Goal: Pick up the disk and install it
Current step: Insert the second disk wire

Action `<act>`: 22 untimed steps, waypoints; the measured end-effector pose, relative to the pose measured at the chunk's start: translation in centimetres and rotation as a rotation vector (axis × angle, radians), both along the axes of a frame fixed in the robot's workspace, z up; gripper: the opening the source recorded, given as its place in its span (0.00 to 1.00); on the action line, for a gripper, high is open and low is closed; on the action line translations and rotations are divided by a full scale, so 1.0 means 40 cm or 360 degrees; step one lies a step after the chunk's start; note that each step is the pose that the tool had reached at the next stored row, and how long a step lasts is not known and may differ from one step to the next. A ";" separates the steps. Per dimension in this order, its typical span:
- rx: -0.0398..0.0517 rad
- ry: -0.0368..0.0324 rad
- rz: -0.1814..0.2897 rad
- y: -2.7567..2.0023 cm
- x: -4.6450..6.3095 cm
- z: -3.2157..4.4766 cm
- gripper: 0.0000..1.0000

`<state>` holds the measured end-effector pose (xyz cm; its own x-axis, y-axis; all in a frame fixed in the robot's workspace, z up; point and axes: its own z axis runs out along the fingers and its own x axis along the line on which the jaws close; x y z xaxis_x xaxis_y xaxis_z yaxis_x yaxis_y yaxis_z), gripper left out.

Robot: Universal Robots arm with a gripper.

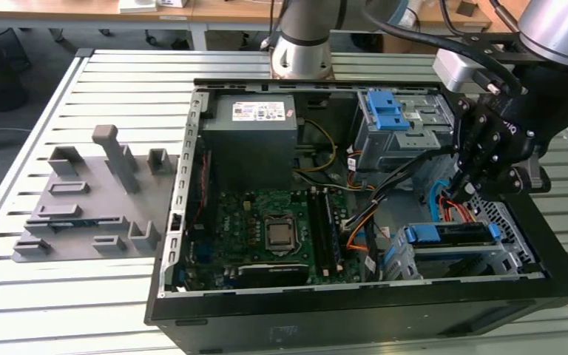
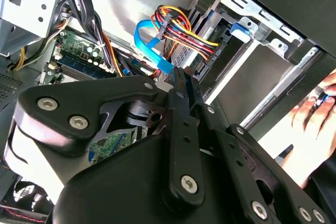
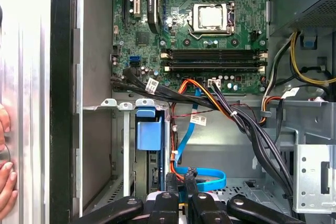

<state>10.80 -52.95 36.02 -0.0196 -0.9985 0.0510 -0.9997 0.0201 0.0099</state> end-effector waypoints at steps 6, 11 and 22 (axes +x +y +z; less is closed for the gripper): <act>0.0069 -0.0001 0.0000 -0.002 0.000 -0.001 0.17; 0.0102 -0.0009 0.0002 -0.011 -0.001 -0.003 0.17; 0.0103 -0.0011 0.0002 -0.028 -0.003 -0.017 0.17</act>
